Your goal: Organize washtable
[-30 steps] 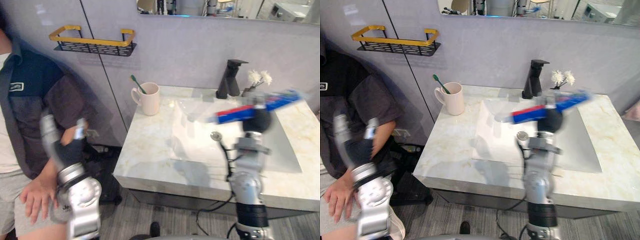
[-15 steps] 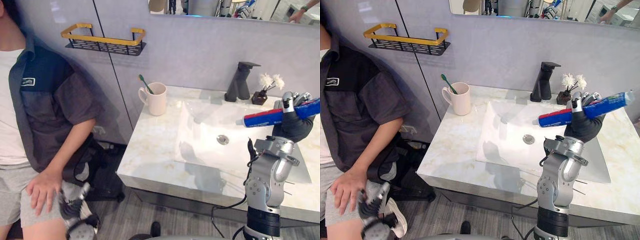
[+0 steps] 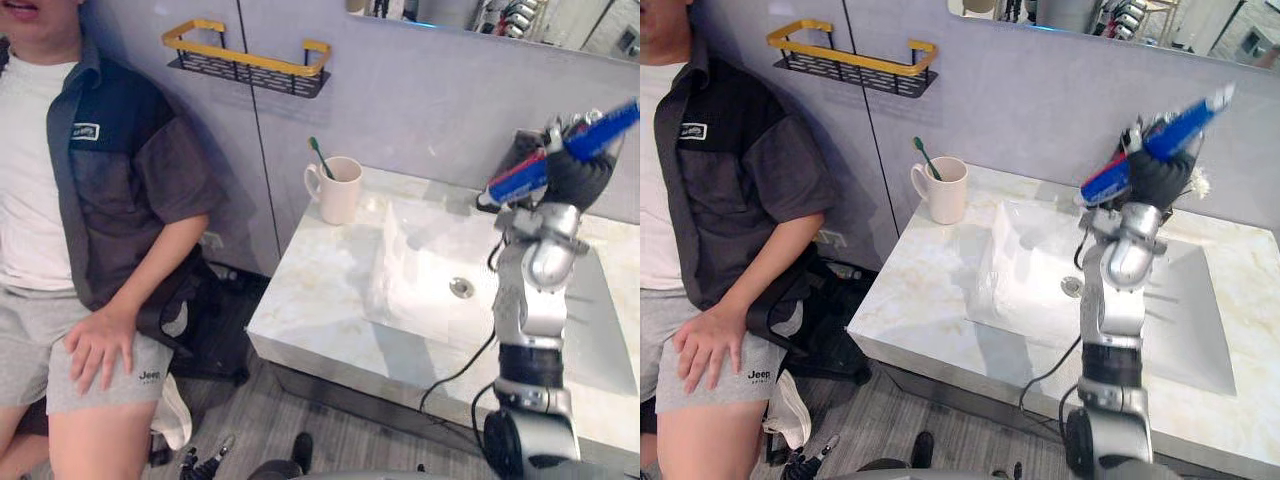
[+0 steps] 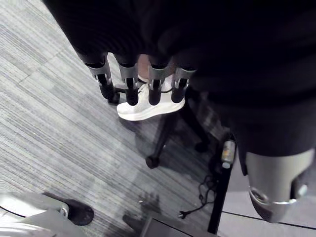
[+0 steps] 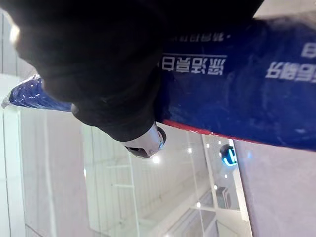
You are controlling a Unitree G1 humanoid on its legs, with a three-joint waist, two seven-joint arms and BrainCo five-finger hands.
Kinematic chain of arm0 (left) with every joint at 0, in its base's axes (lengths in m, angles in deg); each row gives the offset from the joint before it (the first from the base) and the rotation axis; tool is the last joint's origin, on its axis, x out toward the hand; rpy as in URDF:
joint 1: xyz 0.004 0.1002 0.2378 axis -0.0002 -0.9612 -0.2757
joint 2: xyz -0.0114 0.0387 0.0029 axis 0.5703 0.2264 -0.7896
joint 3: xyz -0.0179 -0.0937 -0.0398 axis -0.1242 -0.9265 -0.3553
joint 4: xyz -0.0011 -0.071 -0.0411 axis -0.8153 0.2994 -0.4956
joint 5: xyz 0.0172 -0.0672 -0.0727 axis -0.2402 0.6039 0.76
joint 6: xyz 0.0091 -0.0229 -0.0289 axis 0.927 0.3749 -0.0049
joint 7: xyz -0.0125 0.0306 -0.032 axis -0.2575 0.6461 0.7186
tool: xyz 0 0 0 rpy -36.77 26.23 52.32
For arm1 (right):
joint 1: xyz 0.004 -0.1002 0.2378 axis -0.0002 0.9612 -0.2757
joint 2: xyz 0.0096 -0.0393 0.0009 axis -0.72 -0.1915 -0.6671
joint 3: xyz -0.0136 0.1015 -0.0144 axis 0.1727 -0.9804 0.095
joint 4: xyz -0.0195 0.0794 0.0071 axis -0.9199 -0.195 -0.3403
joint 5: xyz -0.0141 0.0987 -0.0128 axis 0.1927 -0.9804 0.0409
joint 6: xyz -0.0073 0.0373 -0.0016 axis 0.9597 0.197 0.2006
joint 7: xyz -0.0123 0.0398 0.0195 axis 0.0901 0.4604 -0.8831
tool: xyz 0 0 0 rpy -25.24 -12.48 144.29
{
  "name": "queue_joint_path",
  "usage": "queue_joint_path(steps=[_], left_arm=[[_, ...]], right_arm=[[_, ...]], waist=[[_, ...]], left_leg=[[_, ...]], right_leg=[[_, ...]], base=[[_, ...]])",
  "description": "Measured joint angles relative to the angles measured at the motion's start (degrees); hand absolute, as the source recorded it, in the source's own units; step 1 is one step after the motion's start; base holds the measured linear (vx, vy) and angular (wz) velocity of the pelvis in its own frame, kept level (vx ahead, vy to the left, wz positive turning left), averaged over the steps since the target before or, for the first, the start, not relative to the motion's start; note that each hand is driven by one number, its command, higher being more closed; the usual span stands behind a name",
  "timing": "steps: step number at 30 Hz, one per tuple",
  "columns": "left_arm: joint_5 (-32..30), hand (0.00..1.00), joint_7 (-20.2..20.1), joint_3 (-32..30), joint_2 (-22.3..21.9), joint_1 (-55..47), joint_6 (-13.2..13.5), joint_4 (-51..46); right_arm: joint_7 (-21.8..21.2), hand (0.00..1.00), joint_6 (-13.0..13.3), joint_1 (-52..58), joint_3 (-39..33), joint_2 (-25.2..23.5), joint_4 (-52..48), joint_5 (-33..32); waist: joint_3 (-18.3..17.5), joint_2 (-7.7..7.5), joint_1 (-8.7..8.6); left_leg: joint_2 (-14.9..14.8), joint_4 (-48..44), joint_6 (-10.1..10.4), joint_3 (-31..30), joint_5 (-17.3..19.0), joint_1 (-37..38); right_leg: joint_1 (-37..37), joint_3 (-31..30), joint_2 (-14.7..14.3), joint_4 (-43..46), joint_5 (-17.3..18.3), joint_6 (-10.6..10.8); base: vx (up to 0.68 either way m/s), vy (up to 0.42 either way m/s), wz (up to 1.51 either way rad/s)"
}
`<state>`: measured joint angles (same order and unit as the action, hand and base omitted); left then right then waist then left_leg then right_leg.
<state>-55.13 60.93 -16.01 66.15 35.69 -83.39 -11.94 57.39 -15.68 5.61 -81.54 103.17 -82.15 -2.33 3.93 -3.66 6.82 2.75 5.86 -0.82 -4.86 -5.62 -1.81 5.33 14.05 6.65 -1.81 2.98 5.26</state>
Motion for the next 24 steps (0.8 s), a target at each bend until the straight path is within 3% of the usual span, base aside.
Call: queue_joint_path(steps=[6,13,16,24], left_arm=[[0.5,0.0,-0.1,1.2,1.4,1.0,0.3,0.0],[1.0,0.0,-0.9,2.5,1.9,1.3,1.4,0.0],[1.0,0.0,-1.2,3.1,2.4,2.1,1.4,0.0],[2.1,0.0,-1.1,3.9,2.7,3.6,1.8,0.0]], right_arm=[[0.9,1.0,-0.5,-10.2,4.7,2.9,7.2,0.1],[1.0,1.0,-2.1,-16.0,7.5,3.9,13.1,2.3],[1.1,1.0,-2.2,-19.9,7.9,3.9,16.1,2.3],[1.3,1.0,-2.2,-24.3,10.4,4.2,19.3,2.2]], waist=[[2.0,-1.42,1.79],[3.9,-1.41,3.58],[5.3,-1.42,3.71],[8.5,-1.37,6.15]], left_leg=[[-0.4,-0.3,0.4,-0.8,-0.4,-1.7],[-0.4,-0.3,0.3,-1.9,-1.1,-2.8],[-0.5,-0.4,0.5,-2.8,-1.3,-3.8],[-0.8,-0.4,1.0,-4.1,-2.2,-6.9]], right_leg=[[-1.5,0.4,-0.5,0.0,-0.1,-0.4],[-1.7,2.0,-0.7,-0.3,-0.1,-0.4],[-2.4,2.8,-0.9,-0.3,-0.1,-0.5],[-4.8,4.1,-1.5,-0.5,-0.4,-0.8]], base=[[0.0,-0.011,0.03],[0.0,-0.017,0.11],[-0.02,-0.011,0.1],[-0.01,-0.014,0.08]])
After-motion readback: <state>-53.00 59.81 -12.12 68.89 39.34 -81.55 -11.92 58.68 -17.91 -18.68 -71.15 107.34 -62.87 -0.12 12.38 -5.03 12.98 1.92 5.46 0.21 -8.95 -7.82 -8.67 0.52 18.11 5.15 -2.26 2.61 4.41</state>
